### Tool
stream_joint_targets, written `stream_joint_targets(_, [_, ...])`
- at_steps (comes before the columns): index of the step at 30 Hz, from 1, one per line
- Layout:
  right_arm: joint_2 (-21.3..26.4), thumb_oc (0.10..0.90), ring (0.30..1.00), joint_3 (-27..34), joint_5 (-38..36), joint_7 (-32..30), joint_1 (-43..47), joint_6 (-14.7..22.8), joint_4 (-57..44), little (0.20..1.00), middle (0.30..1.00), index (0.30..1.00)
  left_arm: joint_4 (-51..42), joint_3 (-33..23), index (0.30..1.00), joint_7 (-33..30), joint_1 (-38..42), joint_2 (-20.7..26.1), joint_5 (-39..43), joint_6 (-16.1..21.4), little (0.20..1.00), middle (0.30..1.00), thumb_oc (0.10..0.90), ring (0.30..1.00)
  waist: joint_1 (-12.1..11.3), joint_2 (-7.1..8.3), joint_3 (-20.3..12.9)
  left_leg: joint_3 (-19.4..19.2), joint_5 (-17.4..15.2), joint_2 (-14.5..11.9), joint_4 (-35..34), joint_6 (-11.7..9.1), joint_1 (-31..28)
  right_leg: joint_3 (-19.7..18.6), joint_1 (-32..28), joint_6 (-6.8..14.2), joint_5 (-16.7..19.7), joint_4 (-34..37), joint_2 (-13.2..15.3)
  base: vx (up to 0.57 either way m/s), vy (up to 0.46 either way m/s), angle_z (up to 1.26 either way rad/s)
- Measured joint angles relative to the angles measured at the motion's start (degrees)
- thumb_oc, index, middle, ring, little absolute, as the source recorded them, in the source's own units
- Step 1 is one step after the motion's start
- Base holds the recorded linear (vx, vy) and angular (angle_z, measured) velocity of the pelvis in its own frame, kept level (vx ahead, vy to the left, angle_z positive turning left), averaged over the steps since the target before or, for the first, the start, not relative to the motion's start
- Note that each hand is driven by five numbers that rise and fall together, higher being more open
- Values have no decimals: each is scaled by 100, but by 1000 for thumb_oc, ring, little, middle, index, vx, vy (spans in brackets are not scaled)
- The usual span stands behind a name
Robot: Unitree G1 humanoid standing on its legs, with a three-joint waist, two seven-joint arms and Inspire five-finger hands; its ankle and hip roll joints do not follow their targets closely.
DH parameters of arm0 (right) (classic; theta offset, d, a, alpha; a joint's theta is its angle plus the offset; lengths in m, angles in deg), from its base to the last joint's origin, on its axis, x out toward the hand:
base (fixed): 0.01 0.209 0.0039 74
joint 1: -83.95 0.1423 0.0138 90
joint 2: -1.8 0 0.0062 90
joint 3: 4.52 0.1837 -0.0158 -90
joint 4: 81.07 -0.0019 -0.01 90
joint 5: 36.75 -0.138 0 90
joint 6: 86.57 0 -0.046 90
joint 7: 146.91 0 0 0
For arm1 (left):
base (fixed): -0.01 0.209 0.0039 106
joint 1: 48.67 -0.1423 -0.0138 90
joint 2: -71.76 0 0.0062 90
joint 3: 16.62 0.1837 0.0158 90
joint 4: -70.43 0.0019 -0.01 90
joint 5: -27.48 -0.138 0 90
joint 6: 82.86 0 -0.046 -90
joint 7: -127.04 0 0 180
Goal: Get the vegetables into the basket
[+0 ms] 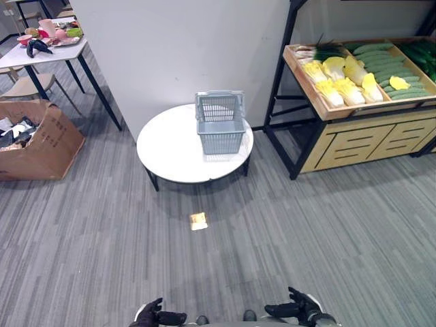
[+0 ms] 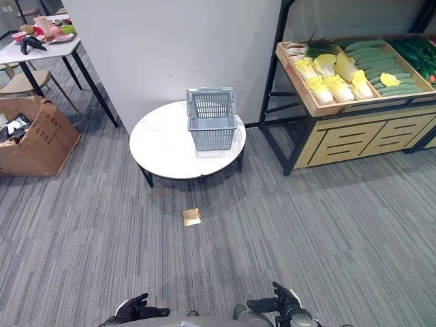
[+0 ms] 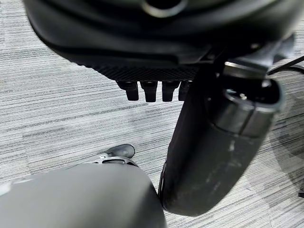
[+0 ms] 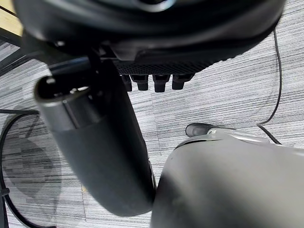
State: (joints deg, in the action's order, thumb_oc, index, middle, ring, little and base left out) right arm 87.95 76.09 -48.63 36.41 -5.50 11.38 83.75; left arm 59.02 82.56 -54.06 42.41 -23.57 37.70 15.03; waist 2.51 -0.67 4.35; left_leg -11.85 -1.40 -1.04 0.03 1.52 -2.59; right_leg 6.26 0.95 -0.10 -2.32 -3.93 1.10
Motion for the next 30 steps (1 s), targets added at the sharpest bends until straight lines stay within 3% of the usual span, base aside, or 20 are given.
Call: stream_joint_targets(30, [-43, 900, 1000, -3, -103, 63, 0, -15, 86, 1000, 1000, 1000, 47, 36, 1000, 15, 1, 42, 0, 4, 1000, 1000, 900, 1000, -1, 47, -103, 0, 0, -12, -20, 0, 26, -1, 42, 6, -4, 0, -13, 2, 0, 0])
